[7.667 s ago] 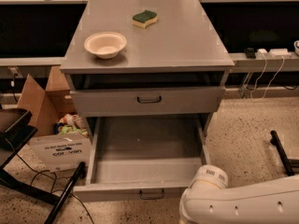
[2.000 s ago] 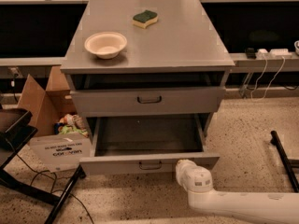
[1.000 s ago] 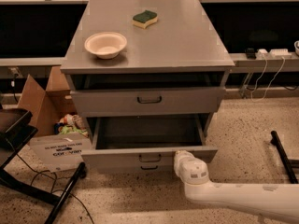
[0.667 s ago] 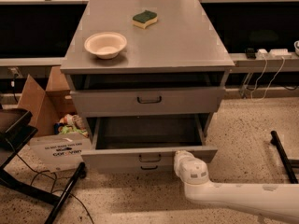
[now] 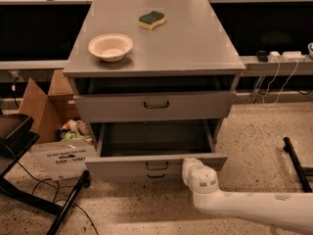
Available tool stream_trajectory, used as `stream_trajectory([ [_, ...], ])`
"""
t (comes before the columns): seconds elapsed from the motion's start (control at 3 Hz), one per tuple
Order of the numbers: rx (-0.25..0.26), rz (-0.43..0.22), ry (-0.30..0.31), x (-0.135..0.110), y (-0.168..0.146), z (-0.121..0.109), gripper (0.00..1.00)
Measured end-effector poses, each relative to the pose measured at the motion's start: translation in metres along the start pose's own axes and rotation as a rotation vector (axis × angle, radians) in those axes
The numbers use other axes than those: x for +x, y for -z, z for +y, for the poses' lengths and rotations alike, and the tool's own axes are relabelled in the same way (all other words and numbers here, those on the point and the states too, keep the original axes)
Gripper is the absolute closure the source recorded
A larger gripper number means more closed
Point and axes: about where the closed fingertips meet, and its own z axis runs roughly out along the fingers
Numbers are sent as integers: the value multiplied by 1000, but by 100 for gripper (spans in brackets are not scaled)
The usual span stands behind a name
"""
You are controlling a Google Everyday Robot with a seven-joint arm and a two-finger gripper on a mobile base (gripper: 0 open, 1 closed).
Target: Close middle drawer
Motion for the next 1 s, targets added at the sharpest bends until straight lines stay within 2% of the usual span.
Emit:
stream_trajectory([
  [0.33, 0, 0, 0, 0, 0, 0, 16],
  [0.67, 0, 0, 0, 0, 0, 0, 0],
  [1.0, 0, 0, 0, 0, 0, 0, 0],
])
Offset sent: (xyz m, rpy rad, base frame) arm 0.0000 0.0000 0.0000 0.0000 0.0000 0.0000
